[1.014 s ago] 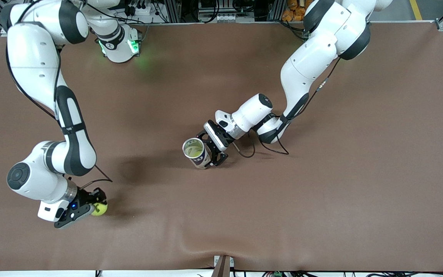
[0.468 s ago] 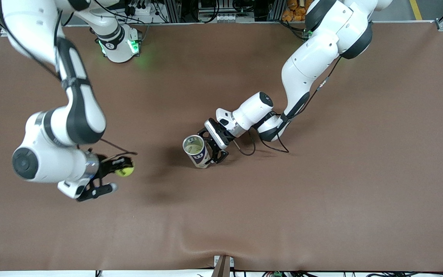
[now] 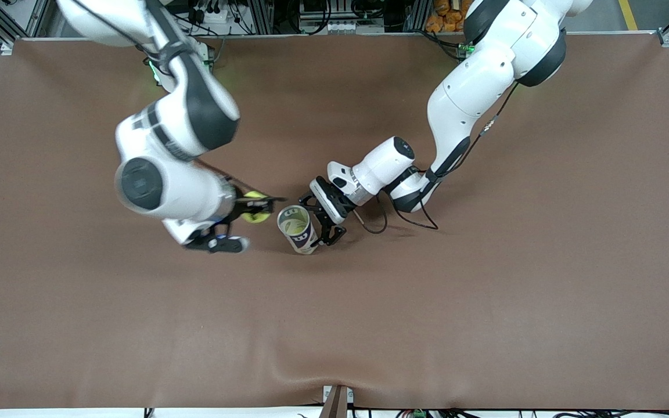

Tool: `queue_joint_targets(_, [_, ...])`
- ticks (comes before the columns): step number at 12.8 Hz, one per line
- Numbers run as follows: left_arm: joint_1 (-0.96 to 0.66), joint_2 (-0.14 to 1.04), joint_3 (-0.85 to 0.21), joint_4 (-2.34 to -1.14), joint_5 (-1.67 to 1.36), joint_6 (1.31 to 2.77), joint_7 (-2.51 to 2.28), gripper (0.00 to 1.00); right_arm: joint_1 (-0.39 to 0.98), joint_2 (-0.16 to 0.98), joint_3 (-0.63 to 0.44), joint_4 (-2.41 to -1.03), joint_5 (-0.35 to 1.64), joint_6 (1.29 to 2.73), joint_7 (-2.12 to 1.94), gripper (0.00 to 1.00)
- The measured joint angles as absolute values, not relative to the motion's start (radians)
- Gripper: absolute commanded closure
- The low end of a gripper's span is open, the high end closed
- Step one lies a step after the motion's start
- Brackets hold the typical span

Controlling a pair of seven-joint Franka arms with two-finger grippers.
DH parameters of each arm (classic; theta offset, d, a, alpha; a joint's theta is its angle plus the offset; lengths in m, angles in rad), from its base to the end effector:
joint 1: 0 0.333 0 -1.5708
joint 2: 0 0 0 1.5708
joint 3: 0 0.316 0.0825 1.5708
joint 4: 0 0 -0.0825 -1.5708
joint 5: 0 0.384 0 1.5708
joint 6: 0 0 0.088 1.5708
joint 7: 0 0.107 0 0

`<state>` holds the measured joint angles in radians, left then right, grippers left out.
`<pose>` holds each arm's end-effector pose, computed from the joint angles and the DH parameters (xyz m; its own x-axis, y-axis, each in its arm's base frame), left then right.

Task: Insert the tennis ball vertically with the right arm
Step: 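Carry the ball over the tube and lower it into the opening, then open the right gripper and draw it back from the tube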

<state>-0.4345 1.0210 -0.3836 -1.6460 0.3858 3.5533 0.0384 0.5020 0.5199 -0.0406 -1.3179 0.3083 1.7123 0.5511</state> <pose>0.4970 -0.5021 0.1688 0.3558 -0.4151 0.8373 -0.8385 -0.5375 0.0899 0.6077 0.3402 0.4313 0.9594 -0.1219 -0.2542 -0.1672 -0.9721 -0.1647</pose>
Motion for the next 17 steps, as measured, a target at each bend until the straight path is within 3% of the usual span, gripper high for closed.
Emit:
queue_joint_targets(12, [-0.427, 1.021, -0.386, -1.649, 0.386, 3.553, 0.038, 0.0, 0.565, 0.551, -0.047, -1.356, 0.309, 1.903, 0.768, 0.49])
queue_joint_targets(13, [-0.426, 1.021, -0.386, -1.649, 0.386, 3.553, 0.038, 0.0, 0.565, 0.559, -0.047, -1.357, 0.309, 1.905, 0.768, 0.4])
queue_joint_targets(14, [-0.426, 1.021, -0.386, -1.649, 0.386, 3.553, 0.038, 0.0, 0.565, 0.565, -0.047, -1.358, 0.309, 1.908, 0.768, 0.04])
queue_joint_targets(17, [-0.425, 1.019, -0.386, -1.649, 0.387, 3.554, 0.039, 0.0, 0.565, 0.575, -0.047, -1.358, 0.309, 1.914, 0.771, 0.0])
